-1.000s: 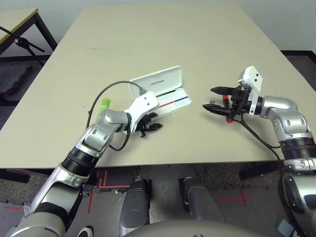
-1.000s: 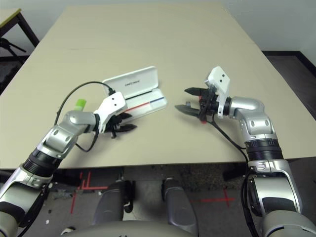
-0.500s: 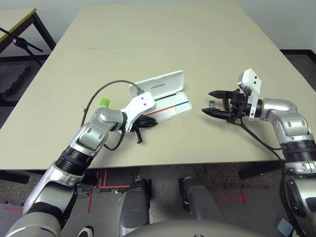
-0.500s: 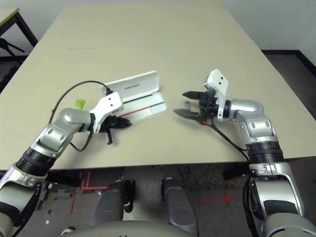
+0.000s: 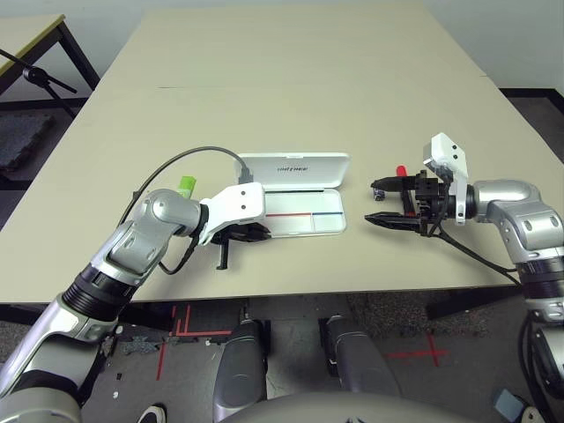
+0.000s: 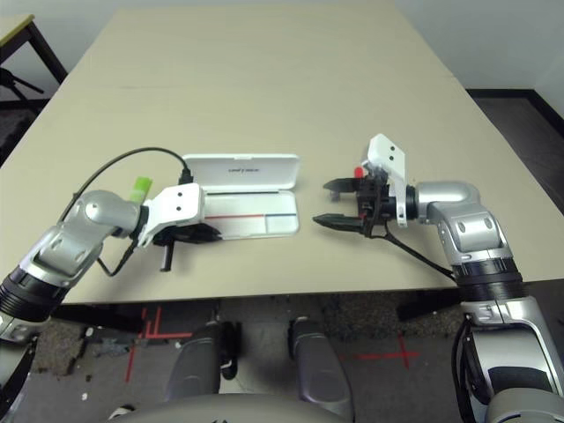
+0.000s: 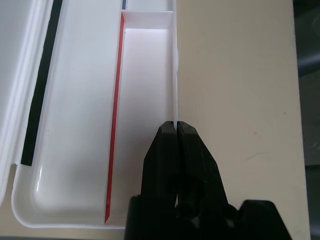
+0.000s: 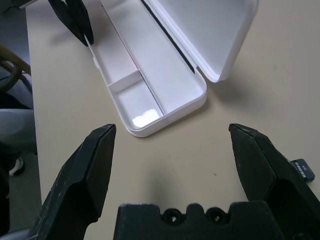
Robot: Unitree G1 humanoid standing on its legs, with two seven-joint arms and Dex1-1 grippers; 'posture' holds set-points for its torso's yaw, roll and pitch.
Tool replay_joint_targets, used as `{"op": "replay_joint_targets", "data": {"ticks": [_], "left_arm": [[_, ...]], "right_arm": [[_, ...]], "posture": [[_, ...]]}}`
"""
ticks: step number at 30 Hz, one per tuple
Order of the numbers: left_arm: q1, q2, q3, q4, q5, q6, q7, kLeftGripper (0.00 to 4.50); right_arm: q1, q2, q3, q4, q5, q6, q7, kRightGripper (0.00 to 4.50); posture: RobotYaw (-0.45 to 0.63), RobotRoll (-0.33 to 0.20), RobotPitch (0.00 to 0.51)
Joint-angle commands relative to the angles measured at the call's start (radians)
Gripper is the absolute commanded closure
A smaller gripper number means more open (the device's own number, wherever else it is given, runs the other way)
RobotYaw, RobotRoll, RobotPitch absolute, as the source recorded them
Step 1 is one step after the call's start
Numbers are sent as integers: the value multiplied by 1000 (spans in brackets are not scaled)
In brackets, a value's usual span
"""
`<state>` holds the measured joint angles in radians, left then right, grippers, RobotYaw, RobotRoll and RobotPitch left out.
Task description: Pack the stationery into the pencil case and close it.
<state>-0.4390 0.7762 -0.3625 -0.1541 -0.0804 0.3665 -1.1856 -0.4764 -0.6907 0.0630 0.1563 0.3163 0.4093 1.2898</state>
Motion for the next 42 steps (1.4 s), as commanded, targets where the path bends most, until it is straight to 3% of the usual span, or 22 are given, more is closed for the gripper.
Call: {"op": "replay_joint_targets", "data": {"ticks": [1,26,29,39,42], "left_arm": [[23,6,6,-26,-14,5,-15,4466],[73,-12,46,-73,-20,96,62,4466],[78,-11,62,-91,-35,81,60,3749],[100,46,112,-200,-93,59,13,45],[88,60,157,-251,-149,71,-2,45]], "right_arm": [[13,-9,10,-20,6,1,6,0],[-12,-3,26,-5,3,-10,19,0],[-14,-2,27,-4,1,-10,19,0],[-14,-8,20,-5,5,-6,23,0],[-17,-10,-4,-9,24,3,18,0]], "posture": [[-57,0,133],[-41,0,128],[-41,0,127],[-44,0,132],[-45,0,133]]}}
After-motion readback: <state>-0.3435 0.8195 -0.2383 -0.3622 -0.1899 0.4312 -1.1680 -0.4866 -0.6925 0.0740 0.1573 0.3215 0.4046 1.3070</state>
